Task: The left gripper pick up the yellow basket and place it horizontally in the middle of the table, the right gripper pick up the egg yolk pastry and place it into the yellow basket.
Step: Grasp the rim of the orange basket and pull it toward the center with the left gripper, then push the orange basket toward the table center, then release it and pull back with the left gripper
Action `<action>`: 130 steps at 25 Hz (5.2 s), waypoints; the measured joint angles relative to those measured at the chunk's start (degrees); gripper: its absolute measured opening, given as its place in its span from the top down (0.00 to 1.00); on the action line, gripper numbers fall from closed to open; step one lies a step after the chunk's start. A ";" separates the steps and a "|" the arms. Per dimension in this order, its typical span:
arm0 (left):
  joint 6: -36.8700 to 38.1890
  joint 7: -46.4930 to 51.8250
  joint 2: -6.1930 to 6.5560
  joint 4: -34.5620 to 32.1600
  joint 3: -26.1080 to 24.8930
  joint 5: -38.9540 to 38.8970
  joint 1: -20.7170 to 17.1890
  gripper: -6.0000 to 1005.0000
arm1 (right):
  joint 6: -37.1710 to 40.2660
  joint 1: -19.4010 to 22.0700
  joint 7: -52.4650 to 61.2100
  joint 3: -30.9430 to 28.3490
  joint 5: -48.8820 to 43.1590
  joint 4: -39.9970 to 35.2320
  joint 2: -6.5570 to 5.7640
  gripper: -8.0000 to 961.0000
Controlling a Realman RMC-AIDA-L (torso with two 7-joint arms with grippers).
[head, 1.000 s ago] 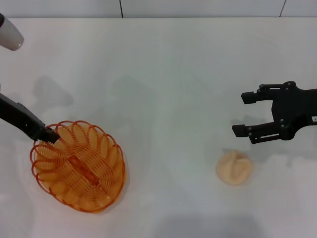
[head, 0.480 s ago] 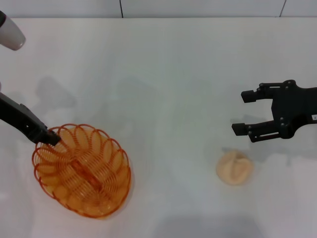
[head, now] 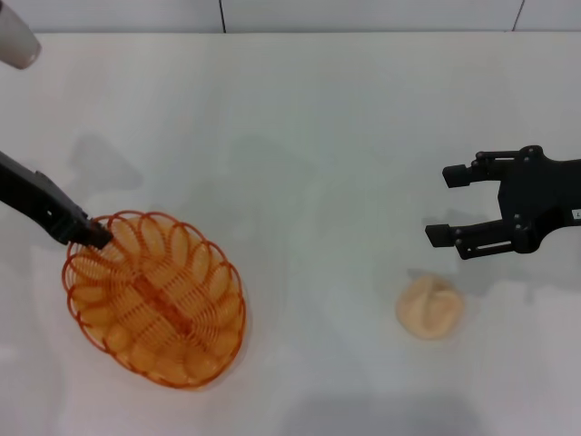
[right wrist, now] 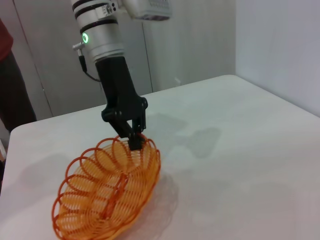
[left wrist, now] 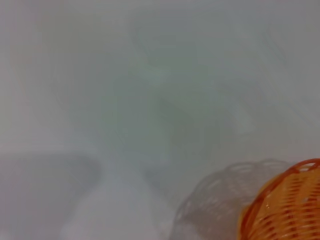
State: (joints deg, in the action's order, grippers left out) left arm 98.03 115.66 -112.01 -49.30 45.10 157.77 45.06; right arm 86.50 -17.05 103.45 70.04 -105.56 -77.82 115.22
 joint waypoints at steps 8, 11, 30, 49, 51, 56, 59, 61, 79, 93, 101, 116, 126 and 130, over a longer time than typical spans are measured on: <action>0.27 1.65 0.62 -0.15 -2.39 -3.47 1.02 0.92 | -0.12 -0.01 0.00 0.00 0.00 -0.01 0.00 0.14; 0.30 3.47 0.64 -0.16 -2.77 -4.17 1.37 0.92 | -0.28 -0.07 0.00 -0.03 0.00 -0.07 0.00 0.14; -3.54 29.14 0.25 0.19 -2.16 -4.59 3.15 0.92 | -0.46 -1.41 0.08 -0.18 0.01 0.73 0.00 0.15; -7.86 37.72 -3.09 2.49 0.04 -5.76 4.53 0.91 | 0.06 -1.59 0.09 -0.17 0.71 1.10 0.00 0.16; -8.23 38.01 -3.43 2.81 0.06 -5.80 4.53 0.91 | 0.16 -1.59 0.09 -0.17 0.71 1.09 0.00 0.16; -9.10 38.81 -3.98 3.45 0.08 -5.74 4.59 0.91 | 0.38 -1.59 0.08 -0.18 0.71 0.88 0.00 0.16; -9.74 39.20 -4.02 3.58 0.07 -5.72 4.35 0.90 | 0.75 -1.58 0.02 -0.18 0.72 0.74 0.00 0.16; -10.25 39.25 -4.13 3.98 0.06 -5.74 4.19 0.90 | 0.98 -1.59 -0.08 -0.17 0.77 0.72 0.00 0.16; -15.07 37.25 -5.00 8.67 0.07 -6.50 4.09 0.89 | 1.03 -1.62 -0.45 0.03 1.11 0.97 0.00 0.17; -16.41 36.65 -5.68 9.85 0.86 -8.93 4.59 0.88 | 1.67 -1.67 -0.45 -0.09 1.50 0.67 0.00 0.17; -17.27 36.61 -5.68 11.05 0.86 -9.47 4.68 0.88 | 1.89 -1.67 -0.44 -0.14 1.50 0.68 0.00 0.17; -17.33 36.48 -6.11 11.09 0.96 -10.87 4.09 0.87 | 2.63 -1.67 -0.44 -0.17 1.49 0.81 0.00 0.18; -17.25 35.62 -6.11 11.16 0.95 -12.12 3.94 0.83 | 2.68 -1.67 -0.44 -0.17 1.49 0.57 0.00 0.18; -17.25 34.73 -6.06 11.16 0.95 -13.17 3.77 0.67 | 2.70 -1.67 -0.39 -0.17 1.49 0.56 -0.02 0.18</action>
State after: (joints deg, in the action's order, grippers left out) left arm 80.79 150.39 -118.07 -38.14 46.05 144.59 48.83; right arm 89.21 -18.72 103.07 69.87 -104.07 -77.26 115.20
